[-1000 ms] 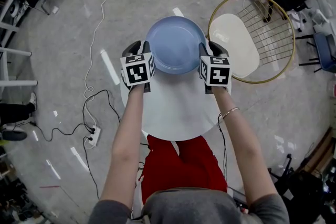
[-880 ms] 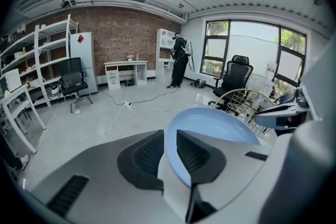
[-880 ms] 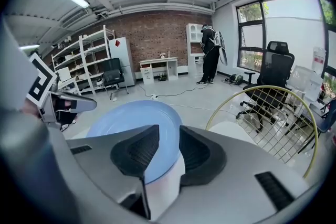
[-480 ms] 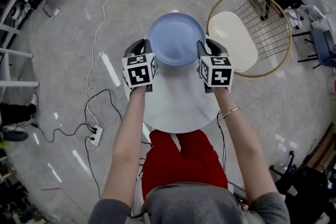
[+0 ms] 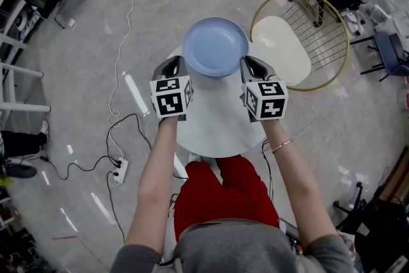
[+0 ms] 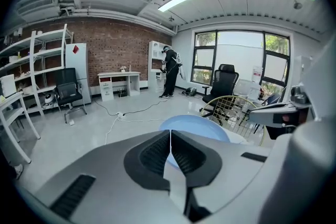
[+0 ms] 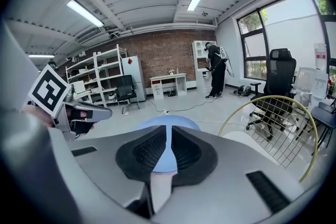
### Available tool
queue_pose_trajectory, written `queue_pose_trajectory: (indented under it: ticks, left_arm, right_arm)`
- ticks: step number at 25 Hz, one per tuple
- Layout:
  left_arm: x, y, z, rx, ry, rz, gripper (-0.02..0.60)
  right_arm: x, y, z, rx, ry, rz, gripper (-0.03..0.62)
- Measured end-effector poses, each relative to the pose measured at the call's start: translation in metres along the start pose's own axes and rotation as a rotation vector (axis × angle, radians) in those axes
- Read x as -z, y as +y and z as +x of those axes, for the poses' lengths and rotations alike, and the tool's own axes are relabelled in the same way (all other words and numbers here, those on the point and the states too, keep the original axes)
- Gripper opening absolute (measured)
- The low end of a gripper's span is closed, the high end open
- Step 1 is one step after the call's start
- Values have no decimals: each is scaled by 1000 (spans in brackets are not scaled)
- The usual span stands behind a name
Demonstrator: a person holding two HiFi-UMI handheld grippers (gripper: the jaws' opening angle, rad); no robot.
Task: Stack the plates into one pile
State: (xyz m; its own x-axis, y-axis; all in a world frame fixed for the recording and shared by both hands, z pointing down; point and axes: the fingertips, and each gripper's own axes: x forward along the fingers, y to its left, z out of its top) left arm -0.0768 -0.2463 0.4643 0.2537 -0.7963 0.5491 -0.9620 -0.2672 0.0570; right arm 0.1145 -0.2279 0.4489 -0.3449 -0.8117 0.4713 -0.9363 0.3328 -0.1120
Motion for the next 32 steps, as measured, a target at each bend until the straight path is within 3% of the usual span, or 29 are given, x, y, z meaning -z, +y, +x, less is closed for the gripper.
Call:
queue_pose_trajectory:
  ticks: [13, 32]
  left_arm:
    - [1, -15, -63, 53, -80, 78, 17]
    - [6, -4, -115, 89, -142, 72, 17]
  right_arm:
    - [-2, 39, -51, -49, -69, -15, 29]
    - [1, 81, -98, -5, -106, -16, 28]
